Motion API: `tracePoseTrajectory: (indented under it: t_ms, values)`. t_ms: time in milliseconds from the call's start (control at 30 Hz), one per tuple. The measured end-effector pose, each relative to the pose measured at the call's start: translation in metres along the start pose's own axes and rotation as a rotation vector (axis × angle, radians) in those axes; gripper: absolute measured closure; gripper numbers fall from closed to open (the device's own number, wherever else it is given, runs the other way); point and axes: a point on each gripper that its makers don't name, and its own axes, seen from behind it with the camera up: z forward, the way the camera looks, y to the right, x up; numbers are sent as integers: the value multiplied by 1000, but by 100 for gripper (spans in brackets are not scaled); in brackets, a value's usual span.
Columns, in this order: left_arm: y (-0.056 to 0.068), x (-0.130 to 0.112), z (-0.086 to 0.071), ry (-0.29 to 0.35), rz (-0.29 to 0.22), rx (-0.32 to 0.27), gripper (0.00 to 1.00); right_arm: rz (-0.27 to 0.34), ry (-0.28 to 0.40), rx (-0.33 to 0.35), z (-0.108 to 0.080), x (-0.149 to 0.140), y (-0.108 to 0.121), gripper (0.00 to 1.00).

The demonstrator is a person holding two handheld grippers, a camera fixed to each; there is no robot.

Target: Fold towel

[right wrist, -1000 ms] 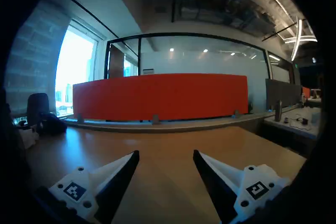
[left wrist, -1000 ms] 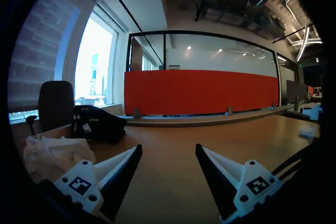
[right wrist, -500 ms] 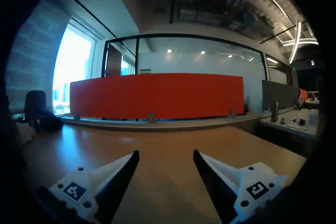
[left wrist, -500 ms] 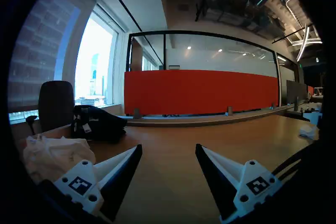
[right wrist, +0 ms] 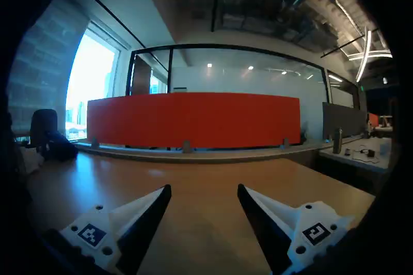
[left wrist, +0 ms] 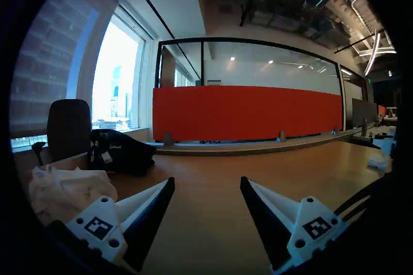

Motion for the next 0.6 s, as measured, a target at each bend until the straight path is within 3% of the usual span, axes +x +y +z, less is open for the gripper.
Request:
tracePoseTrajectory:
  t_ms: [600]
  values:
    - [0,0,0,0,0,0,6,0,0,1,-1,1,0,1]
